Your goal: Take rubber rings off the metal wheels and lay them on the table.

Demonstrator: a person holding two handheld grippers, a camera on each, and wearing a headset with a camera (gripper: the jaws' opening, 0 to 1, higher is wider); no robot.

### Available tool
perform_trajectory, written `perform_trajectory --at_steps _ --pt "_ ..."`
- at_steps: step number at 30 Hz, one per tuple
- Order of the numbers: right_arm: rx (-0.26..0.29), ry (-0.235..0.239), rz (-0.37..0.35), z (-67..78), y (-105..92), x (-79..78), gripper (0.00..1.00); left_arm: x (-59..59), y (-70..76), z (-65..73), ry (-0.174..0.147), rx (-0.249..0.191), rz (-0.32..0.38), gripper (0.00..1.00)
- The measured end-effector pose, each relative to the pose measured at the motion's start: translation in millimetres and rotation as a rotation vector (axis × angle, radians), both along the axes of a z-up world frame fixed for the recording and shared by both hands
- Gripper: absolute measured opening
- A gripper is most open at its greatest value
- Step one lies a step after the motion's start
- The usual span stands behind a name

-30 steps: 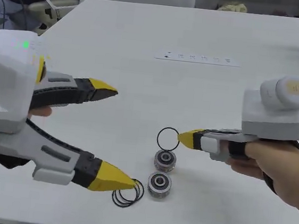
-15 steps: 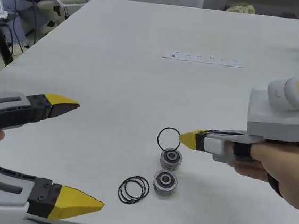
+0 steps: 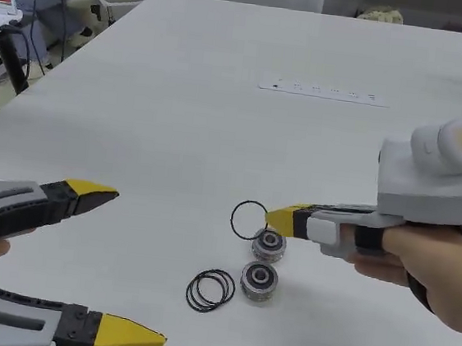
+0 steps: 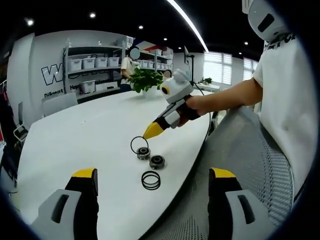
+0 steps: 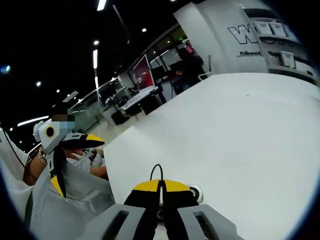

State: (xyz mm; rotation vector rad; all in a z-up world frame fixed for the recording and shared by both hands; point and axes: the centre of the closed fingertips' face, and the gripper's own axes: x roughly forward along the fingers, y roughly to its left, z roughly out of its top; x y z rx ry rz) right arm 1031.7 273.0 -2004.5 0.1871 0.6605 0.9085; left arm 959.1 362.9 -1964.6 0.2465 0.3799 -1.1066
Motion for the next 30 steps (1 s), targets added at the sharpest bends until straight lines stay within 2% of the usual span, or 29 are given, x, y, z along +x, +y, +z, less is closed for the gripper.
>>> perform_trajectory --at_steps 3,8,16,26,30 --pt "-0.015 0.005 0.037 -4.2 8.9 -7.2 0.0 -0.3 -0.8 -3.1 0.009 0.008 -0.002 0.9" --pt "-0.051 0.027 0.102 -17.1 20.5 -18.3 0.0 1.8 0.3 -2.0 0.017 -0.018 0.02 0.9" --pt "-0.105 0.054 0.167 -33.8 31.4 -34.7 0.0 2.9 2.5 -8.1 0.038 -0.003 0.031 0.9" --pt "-0.16 0.061 0.17 -47.9 27.6 -33.1 0.0 5.6 4.0 -5.6 0.051 -0.039 0.054 0.88" --pt "-0.164 0.069 0.18 -49.8 28.4 -34.7 0.0 6.1 4.6 -6.1 0.054 -0.039 0.057 0.88"
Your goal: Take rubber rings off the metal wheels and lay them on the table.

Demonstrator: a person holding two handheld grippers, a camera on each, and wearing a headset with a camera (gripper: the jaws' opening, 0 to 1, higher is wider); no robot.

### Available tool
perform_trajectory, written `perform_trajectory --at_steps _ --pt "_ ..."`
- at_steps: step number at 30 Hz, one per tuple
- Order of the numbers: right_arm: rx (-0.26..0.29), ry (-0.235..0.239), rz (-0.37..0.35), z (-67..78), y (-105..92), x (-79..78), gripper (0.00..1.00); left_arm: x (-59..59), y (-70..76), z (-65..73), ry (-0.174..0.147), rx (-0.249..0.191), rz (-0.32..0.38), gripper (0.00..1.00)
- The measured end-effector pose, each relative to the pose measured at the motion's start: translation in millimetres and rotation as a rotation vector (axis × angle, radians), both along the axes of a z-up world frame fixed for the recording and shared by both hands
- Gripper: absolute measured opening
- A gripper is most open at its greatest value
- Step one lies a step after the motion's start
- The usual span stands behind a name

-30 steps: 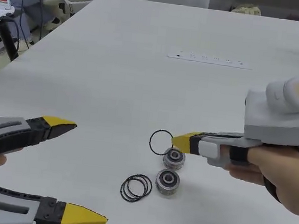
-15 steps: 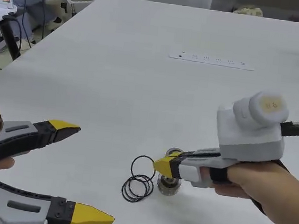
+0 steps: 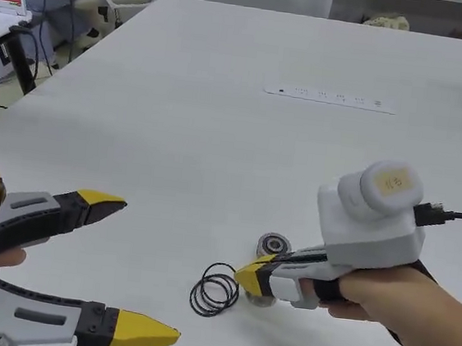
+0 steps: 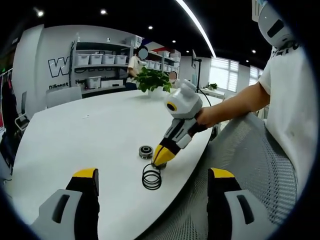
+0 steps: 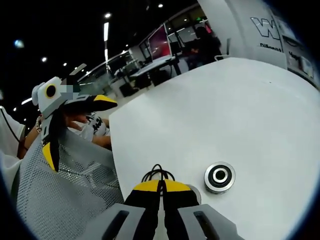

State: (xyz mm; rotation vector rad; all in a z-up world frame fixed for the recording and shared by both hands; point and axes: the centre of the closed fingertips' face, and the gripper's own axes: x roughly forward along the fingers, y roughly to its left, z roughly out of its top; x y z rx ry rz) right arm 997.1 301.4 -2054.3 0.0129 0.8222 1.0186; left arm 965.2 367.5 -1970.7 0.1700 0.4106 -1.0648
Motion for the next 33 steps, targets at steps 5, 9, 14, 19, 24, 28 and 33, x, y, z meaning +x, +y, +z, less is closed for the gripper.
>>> perform_trajectory --at_steps 5,9,14,19,24,28,33 --pt "-0.012 -0.007 0.012 -1.8 0.8 -1.2 0.0 0.4 0.6 -0.7 0.003 0.002 0.003 0.88" --pt "-0.025 -0.019 0.017 -3.2 0.2 -0.8 0.0 0.2 0.7 -2.0 0.007 0.009 0.003 0.88" --pt "-0.044 -0.044 0.031 -3.2 -0.2 -0.1 0.0 0.3 0.9 -2.8 0.008 0.015 0.004 0.88" --pt "0.01 -0.02 0.021 5.9 3.2 -0.9 0.0 0.4 0.9 -2.8 0.009 0.014 0.006 0.87" --pt "0.038 -0.005 0.024 9.2 7.6 -3.9 0.0 0.4 1.2 -2.9 0.009 0.014 0.007 0.87" --pt "0.016 -0.002 0.031 3.3 6.6 -5.4 0.0 0.6 1.5 -3.3 0.01 0.015 0.009 0.87" --pt "0.003 0.001 0.032 0.0 5.7 -5.7 0.0 0.8 1.8 -3.5 0.011 0.016 0.01 0.87"
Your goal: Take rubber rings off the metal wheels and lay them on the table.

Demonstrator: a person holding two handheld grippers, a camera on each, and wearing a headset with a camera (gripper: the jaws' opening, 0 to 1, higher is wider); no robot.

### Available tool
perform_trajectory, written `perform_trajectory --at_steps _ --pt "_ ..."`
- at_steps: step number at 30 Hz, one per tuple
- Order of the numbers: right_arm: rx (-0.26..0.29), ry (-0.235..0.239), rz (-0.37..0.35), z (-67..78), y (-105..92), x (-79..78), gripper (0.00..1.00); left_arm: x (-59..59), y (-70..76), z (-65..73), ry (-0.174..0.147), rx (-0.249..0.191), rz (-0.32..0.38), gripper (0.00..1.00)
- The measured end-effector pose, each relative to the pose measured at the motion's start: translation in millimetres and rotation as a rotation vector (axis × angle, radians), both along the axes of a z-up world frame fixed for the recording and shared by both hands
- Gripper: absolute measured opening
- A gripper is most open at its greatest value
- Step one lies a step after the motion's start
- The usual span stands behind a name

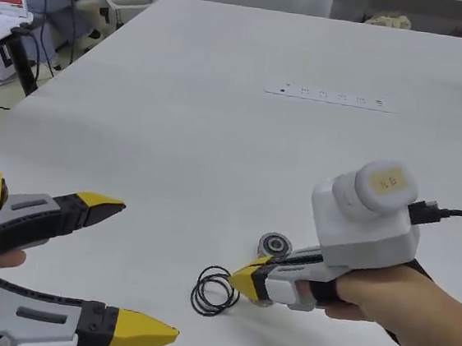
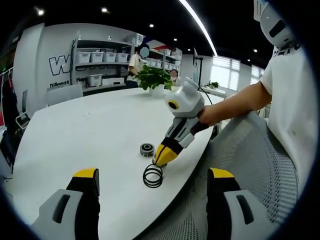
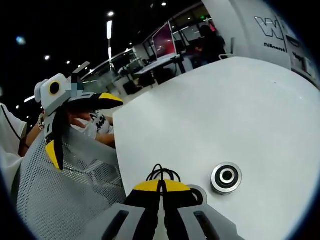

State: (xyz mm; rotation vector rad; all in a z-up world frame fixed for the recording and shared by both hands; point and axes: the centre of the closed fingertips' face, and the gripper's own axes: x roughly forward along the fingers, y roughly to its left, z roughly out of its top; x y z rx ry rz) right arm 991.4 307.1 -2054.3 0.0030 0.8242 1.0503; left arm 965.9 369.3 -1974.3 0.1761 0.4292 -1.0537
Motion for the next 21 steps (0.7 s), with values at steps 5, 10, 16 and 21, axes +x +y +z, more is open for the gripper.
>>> perform_trajectory --at_steps 5,10,16,21 --pt "-0.056 -0.026 0.008 -9.6 -3.5 1.4 0.0 0.0 0.4 -0.4 0.003 0.0 0.001 0.87" --pt "-0.078 -0.053 0.022 -10.5 -4.0 2.2 0.0 0.0 0.4 0.0 0.002 -0.001 0.002 0.87" --pt "-0.107 -0.106 0.052 -11.0 -3.4 3.8 0.01 0.1 0.0 0.4 0.003 -0.004 0.001 0.87" --pt "-0.133 -0.144 0.078 -10.7 -2.9 3.4 0.03 0.2 0.1 0.2 0.005 -0.005 0.002 0.87"
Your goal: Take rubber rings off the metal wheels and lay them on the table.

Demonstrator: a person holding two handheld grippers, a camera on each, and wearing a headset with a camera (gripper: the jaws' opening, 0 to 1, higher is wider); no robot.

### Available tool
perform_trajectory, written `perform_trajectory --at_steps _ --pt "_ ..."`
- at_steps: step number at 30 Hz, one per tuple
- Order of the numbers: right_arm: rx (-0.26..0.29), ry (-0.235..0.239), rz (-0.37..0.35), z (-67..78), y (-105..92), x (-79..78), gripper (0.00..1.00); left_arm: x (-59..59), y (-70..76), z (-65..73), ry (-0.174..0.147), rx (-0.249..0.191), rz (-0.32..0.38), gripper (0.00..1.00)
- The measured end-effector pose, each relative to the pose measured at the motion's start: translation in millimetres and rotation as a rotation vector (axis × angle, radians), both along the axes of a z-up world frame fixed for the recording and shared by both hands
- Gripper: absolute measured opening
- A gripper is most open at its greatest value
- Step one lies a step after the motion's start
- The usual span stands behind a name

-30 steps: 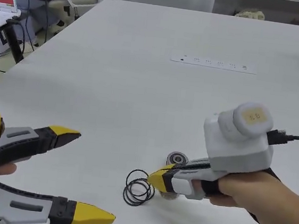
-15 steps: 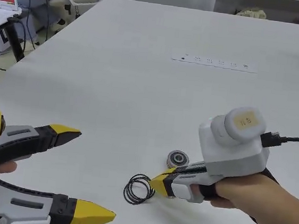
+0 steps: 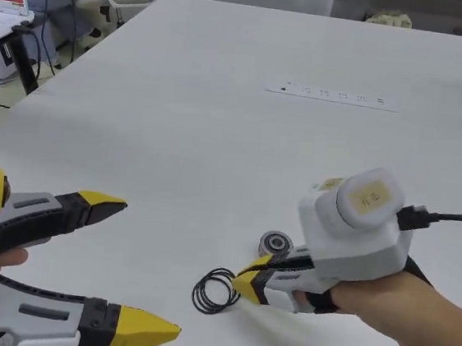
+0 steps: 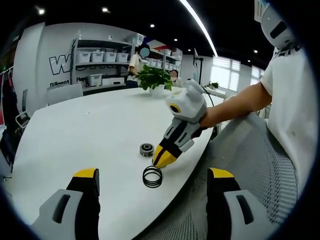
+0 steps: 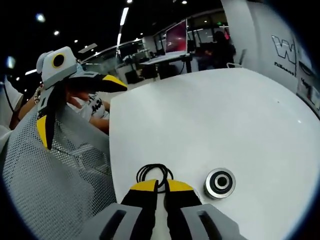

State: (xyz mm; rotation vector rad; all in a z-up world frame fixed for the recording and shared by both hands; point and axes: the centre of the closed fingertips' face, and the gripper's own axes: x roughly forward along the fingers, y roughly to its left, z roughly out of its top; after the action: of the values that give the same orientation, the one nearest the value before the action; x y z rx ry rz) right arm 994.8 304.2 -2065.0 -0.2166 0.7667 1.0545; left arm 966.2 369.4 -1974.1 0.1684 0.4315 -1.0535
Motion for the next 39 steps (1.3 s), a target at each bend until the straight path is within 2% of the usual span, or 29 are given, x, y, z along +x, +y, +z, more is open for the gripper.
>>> perform_trajectory --at_steps 11,19,25,35,39 --pt "0.005 -0.019 -0.029 5.9 -7.3 8.5 0.06 -0.3 0.2 -0.4 0.003 0.001 0.0 0.87" --pt "0.035 -0.03 -0.054 16.4 -9.2 13.9 0.07 -1.0 0.3 -1.2 0.008 0.001 -0.002 0.88" --pt "0.053 -0.05 -0.06 28.3 -11.9 17.4 0.12 -1.6 0.0 -1.3 0.011 0.001 -0.004 0.89" --pt "0.105 -0.06 -0.054 52.8 -23.1 18.0 0.35 -5.3 -3.3 -1.8 0.029 -0.012 -0.026 0.91" --pt "0.092 -0.076 -0.041 59.9 -28.7 15.9 0.42 -6.3 -3.9 -2.5 0.036 -0.014 -0.031 0.92"
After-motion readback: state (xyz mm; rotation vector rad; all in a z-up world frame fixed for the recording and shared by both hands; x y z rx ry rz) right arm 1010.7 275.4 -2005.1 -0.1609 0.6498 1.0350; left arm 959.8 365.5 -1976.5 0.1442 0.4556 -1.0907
